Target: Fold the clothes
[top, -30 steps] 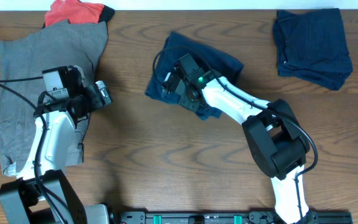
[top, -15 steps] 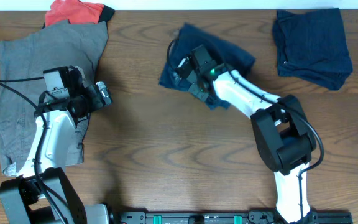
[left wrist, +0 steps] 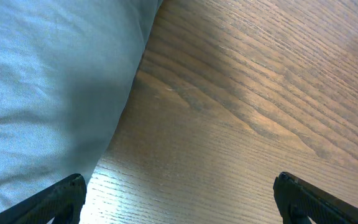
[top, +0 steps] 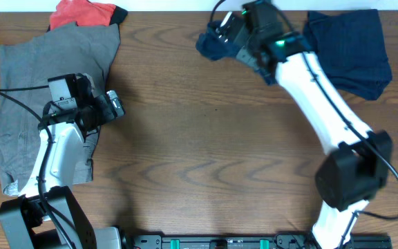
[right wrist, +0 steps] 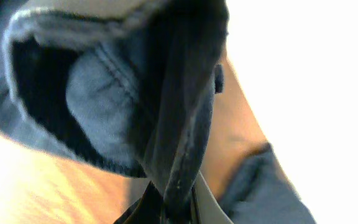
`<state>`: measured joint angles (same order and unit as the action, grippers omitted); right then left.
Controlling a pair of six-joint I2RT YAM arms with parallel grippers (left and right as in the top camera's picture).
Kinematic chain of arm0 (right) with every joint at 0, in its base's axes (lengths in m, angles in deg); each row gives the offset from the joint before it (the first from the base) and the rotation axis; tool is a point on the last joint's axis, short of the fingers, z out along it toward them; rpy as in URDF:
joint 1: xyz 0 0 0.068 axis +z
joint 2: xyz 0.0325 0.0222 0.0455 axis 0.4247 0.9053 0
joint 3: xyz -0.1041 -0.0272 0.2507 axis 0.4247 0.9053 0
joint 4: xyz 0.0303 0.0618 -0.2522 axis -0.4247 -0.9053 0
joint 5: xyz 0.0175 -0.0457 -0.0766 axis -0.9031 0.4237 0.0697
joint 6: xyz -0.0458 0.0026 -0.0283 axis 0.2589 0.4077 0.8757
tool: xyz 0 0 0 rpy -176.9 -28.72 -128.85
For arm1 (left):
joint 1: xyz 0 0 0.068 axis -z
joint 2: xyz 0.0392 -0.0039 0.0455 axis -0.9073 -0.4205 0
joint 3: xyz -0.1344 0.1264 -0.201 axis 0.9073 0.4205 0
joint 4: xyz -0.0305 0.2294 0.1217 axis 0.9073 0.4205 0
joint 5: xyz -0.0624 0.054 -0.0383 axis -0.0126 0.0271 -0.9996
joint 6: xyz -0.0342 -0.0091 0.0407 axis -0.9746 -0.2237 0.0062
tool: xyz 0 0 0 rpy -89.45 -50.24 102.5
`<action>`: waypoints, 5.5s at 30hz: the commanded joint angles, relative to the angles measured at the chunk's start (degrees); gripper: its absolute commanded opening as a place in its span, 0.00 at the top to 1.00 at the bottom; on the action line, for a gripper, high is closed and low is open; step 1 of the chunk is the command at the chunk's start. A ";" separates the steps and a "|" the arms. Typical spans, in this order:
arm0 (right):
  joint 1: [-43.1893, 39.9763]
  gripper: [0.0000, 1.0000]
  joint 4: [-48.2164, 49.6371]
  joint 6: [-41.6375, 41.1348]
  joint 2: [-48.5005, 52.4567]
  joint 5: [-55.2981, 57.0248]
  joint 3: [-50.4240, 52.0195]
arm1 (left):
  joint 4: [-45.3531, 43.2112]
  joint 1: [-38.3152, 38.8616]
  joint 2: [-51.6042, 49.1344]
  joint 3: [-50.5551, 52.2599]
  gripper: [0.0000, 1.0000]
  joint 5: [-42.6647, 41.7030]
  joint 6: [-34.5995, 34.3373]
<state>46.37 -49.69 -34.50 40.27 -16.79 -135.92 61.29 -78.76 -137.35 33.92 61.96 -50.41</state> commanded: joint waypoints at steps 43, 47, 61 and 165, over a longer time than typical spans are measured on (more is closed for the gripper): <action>-39.60 0.99 29.35 37.81 8.15 -33.20 -1.60 | -1.29 -0.17 -0.22 0.46 0.02 0.55 0.74; -40.26 0.99 30.62 37.79 9.44 -32.81 -1.60 | -2.36 -0.17 -0.22 0.46 0.02 0.55 0.70; -41.94 0.99 42.36 31.12 9.44 -33.51 -1.64 | -2.99 -0.17 -0.22 0.46 0.02 0.52 0.72; -44.59 0.01 -10.19 -17.51 -55.74 -29.68 -6.54 | -2.54 -0.07 -0.22 0.46 0.02 0.15 0.09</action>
<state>2.81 -59.46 -50.35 -14.20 -48.24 -142.85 58.65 -78.76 -137.35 33.94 61.94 -50.46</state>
